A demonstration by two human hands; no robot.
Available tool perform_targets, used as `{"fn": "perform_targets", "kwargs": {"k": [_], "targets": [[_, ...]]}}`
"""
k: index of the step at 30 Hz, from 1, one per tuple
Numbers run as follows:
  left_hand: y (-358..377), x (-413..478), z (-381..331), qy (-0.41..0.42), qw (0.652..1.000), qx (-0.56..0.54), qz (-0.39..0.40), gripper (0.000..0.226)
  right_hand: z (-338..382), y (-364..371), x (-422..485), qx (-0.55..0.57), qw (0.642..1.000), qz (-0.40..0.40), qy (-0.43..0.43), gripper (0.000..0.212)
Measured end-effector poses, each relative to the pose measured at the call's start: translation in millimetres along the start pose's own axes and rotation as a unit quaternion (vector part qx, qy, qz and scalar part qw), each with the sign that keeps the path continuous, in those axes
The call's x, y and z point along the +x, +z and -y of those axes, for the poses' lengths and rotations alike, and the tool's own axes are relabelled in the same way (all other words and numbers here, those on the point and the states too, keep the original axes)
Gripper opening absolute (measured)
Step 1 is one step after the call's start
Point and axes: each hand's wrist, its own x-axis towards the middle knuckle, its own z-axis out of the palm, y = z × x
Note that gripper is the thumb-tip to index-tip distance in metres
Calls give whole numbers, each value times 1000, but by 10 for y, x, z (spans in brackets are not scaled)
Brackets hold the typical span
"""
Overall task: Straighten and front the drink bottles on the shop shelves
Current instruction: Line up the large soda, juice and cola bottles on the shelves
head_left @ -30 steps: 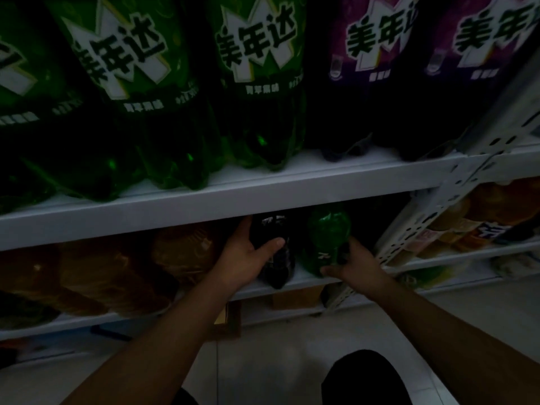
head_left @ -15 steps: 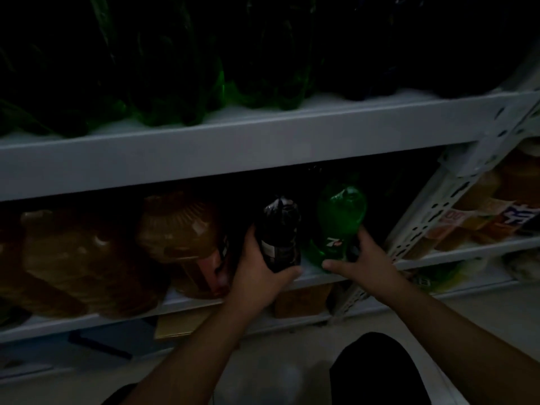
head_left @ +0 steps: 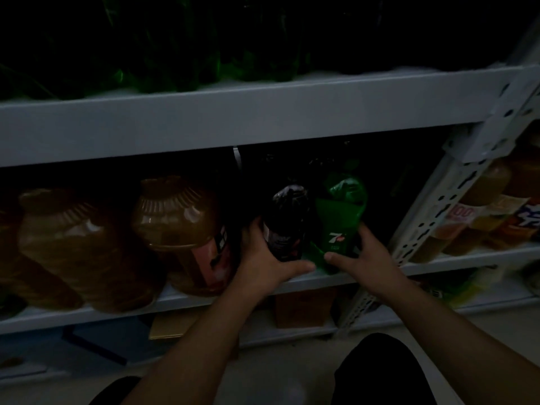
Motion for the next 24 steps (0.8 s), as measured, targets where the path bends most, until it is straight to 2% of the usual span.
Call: {"fn": "perform_targets", "kwargs": {"k": [3,6,13,17,20,24], "targets": [[141,31,12,10,996,-12,-92,117,-60,24,-8,9,1000,-19,-9,69],[111,82,124,27,993,-24,-109,100,-83,29,-15,15,999,-35,-18,67],[-125,26,232,81,996,-29,-7,75,-125,82,-66,10,997,-64,-45,72],[-108,-70,182,87,993,-73,30,58,-111,64,-79,14,997,-52,-60,69],[-58,-91,165,93,992,-69,40,63,-125,36,-92,13,997,-45,-67,69],[14,-52,190,104,993,-25,38,92,-148,25,-64,12,996,-34,-83,70]]}}
